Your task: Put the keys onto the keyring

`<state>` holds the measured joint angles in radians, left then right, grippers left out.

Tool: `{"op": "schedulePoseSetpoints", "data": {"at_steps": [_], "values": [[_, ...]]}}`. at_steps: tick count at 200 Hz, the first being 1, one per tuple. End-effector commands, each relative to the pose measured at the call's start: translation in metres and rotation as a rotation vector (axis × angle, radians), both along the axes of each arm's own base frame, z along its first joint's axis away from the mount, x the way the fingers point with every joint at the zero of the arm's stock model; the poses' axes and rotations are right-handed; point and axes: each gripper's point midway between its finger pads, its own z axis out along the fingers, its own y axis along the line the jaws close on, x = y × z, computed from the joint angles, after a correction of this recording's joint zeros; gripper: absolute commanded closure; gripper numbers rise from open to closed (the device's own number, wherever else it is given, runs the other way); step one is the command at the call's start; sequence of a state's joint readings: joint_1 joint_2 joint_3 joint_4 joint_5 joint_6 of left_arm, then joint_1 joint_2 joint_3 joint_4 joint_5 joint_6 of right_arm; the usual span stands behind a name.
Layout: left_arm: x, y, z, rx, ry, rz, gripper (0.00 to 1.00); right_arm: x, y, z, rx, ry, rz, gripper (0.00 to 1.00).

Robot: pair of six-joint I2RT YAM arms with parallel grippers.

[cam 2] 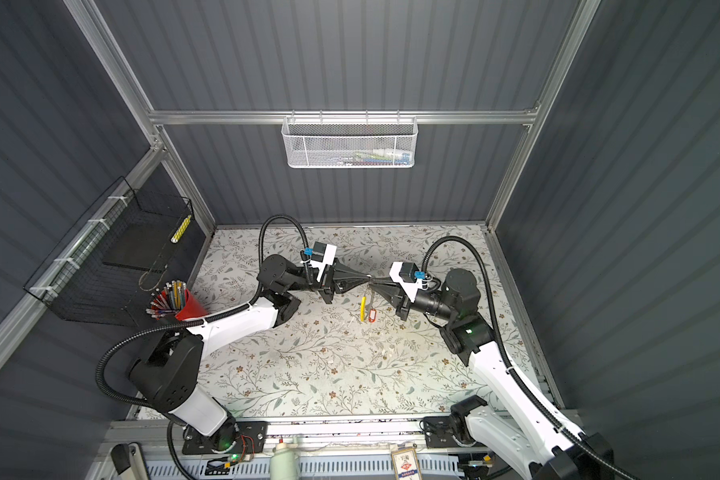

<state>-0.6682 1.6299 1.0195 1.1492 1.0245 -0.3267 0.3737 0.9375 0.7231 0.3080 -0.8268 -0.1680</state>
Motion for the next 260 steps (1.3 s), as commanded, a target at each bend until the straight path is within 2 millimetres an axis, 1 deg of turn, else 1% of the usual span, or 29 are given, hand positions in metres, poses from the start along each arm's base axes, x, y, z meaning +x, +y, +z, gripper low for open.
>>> {"op": "schedulePoseSetpoints", "data": {"at_steps": [1,37,72,84,91,97,107,117,133,140,152,173,187,215,260], "values": [[-0.002,0.001,0.007,-0.016,-0.028,-0.018,1.00,-0.006,0.000,0.006,0.019,-0.021,0.026,0.87],[-0.002,0.000,0.004,-0.009,-0.028,-0.020,1.00,-0.008,0.001,0.007,0.022,-0.022,0.037,0.90],[-0.001,0.000,0.003,-0.001,-0.027,-0.013,1.00,-0.008,0.002,0.005,0.012,-0.014,0.048,0.99],[0.000,-0.001,0.000,0.009,-0.027,-0.003,1.00,-0.006,0.002,0.005,0.012,-0.012,0.040,1.00],[0.002,-0.001,-0.001,0.013,-0.030,0.016,0.87,-0.004,0.001,0.003,0.005,-0.002,0.028,1.00],[0.004,-0.001,-0.003,0.024,-0.036,0.036,0.79,-0.002,0.000,0.001,-0.008,0.004,0.015,1.00],[0.008,0.000,-0.007,0.051,-0.066,0.079,0.71,0.001,-0.001,-0.006,-0.038,0.029,-0.011,1.00],[0.013,0.002,-0.011,0.097,-0.099,0.140,0.59,0.005,-0.004,-0.014,-0.077,0.054,-0.041,1.00],[0.019,0.007,-0.019,0.184,-0.172,0.231,0.51,0.009,-0.009,-0.026,-0.140,0.088,-0.080,1.00],[0.023,0.009,-0.023,0.227,-0.198,0.268,0.51,0.011,-0.010,-0.029,-0.165,0.101,-0.094,1.00],[0.027,0.014,-0.025,0.285,-0.255,0.319,0.51,0.013,-0.013,-0.036,-0.212,0.123,-0.112,1.00],[0.028,0.020,-0.028,0.354,-0.324,0.350,0.52,0.017,-0.017,-0.045,-0.293,0.151,-0.145,1.00],[0.023,0.018,-0.032,0.404,-0.361,0.351,0.53,0.019,-0.017,-0.047,-0.336,0.143,-0.166,1.00],[0.014,0.010,-0.042,0.473,-0.439,0.358,0.54,0.022,-0.016,-0.044,-0.380,0.109,-0.212,1.00],[0.017,0.007,-0.052,0.523,-0.446,0.392,0.57,0.021,-0.008,-0.038,-0.407,0.042,-0.223,1.00]]}}
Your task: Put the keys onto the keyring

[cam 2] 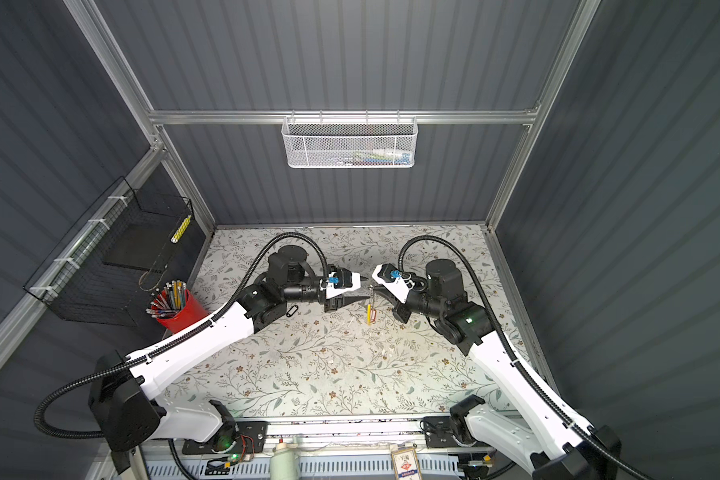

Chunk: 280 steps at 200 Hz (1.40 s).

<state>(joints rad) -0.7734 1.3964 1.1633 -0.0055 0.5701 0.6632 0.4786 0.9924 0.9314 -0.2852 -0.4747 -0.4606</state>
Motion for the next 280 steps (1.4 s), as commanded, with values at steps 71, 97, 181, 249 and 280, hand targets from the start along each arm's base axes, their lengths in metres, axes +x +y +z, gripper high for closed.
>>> {"op": "schedulePoseSetpoints", "data": {"at_steps": [71,97,181,249,280], "values": [[0.014,0.005,-0.012,0.083,-0.013,0.080,0.63,0.002,0.010,0.010,-0.072,-0.087,0.003,1.00],[0.014,0.004,-0.012,0.081,-0.003,0.078,0.67,0.000,0.012,0.011,-0.072,-0.092,0.011,1.00],[0.011,0.000,-0.012,0.077,0.026,0.052,0.84,-0.005,0.015,0.014,-0.074,-0.142,0.052,1.00],[0.002,-0.002,-0.009,0.063,0.046,0.004,1.00,-0.010,0.014,0.010,-0.075,-0.207,0.078,0.95],[-0.008,-0.002,-0.004,0.035,0.056,-0.041,1.00,-0.007,0.000,-0.006,-0.097,-0.223,0.042,0.79]]}}
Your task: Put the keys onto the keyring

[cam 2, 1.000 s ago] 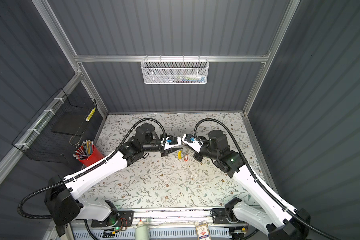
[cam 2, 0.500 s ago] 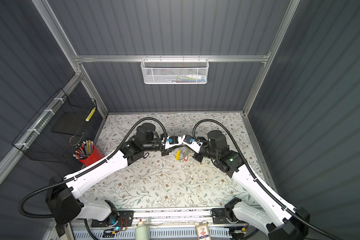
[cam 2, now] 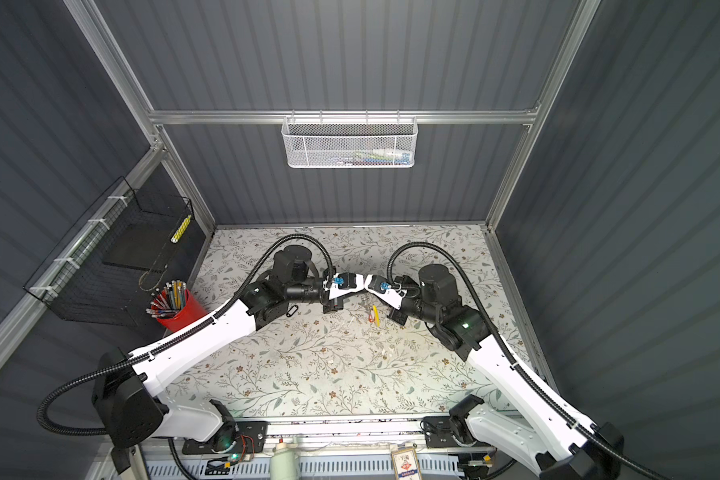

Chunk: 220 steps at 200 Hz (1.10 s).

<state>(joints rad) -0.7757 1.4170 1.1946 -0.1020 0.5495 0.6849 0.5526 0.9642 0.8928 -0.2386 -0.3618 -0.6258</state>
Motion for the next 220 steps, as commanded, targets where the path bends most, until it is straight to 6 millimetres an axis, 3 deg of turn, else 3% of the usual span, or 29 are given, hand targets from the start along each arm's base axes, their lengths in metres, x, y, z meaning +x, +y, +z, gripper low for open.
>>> {"op": "schedulePoseSetpoints", "data": {"at_steps": [1,49,104,220], "values": [[-0.009,-0.003,0.011,-0.036,0.021,-0.052,1.00,-0.003,-0.006,-0.004,0.013,-0.042,0.014,0.79],[-0.025,0.001,0.024,-0.147,0.100,-0.197,1.00,-0.021,-0.008,0.003,0.153,-0.053,0.104,0.81],[-0.029,-0.002,0.020,-0.143,0.126,-0.238,1.00,-0.038,0.000,0.023,0.231,-0.092,0.210,0.83],[-0.035,0.000,0.016,-0.126,0.129,-0.279,1.00,-0.032,0.004,0.026,0.250,-0.064,0.208,0.83]]}}
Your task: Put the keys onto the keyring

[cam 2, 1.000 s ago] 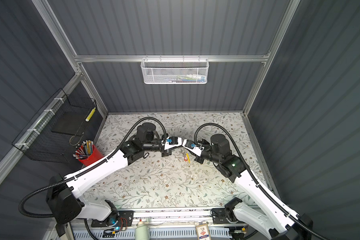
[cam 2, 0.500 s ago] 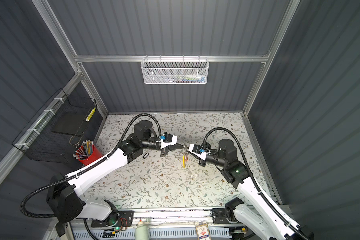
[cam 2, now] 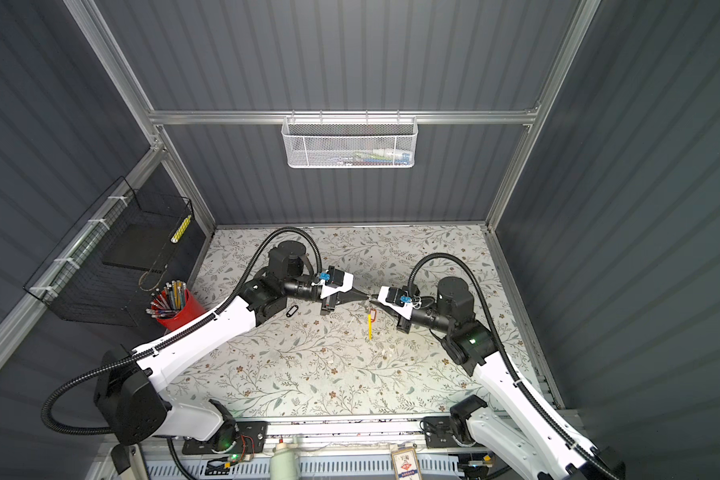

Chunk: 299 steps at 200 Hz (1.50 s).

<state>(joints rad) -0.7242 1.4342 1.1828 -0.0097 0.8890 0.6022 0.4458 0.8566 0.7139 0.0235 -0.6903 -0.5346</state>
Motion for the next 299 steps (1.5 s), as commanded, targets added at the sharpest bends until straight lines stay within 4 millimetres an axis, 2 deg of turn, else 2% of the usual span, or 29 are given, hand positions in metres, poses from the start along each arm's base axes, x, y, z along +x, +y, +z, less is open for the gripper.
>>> {"op": "schedulePoseSetpoints", "data": {"at_steps": [1,56,99,116,127,149,184,207,236,261,274,299], "values": [[-0.005,-0.001,-0.003,0.008,0.006,-0.037,1.00,-0.003,0.003,0.013,0.032,-0.022,0.023,0.83],[-0.005,0.000,-0.002,0.007,-0.002,-0.035,1.00,-0.007,0.005,0.006,0.011,0.001,0.049,0.98],[-0.003,0.000,-0.003,0.010,0.002,-0.023,1.00,-0.005,0.005,0.001,-0.012,0.005,0.046,1.00],[0.002,0.001,-0.004,0.025,0.014,0.017,0.74,-0.004,0.003,-0.001,-0.018,-0.007,0.034,1.00],[0.008,0.004,-0.007,0.038,0.023,0.059,0.65,-0.002,0.001,-0.002,-0.022,-0.015,0.020,1.00],[0.020,0.016,-0.012,0.049,0.049,0.129,0.58,0.000,-0.001,-0.005,-0.034,-0.034,-0.002,1.00],[0.044,0.036,-0.026,0.069,0.121,0.239,0.53,0.003,-0.003,-0.009,-0.042,-0.052,-0.023,1.00],[0.065,0.047,-0.047,0.125,0.228,0.358,0.57,0.008,-0.004,-0.016,-0.059,-0.039,-0.039,1.00],[0.103,0.074,-0.090,0.271,0.418,0.617,0.57,0.015,-0.002,-0.027,-0.093,-0.009,-0.042,1.00],[0.125,0.108,-0.126,0.377,0.550,0.826,0.58,0.018,0.000,-0.029,-0.073,0.006,-0.029,1.00],[0.141,0.134,-0.144,0.415,0.634,0.986,0.61,0.018,0.001,-0.032,-0.067,0.011,-0.019,1.00],[0.151,0.171,-0.180,0.492,0.781,1.151,0.64,0.016,-0.001,-0.039,-0.093,0.010,-0.012,1.00]]}}
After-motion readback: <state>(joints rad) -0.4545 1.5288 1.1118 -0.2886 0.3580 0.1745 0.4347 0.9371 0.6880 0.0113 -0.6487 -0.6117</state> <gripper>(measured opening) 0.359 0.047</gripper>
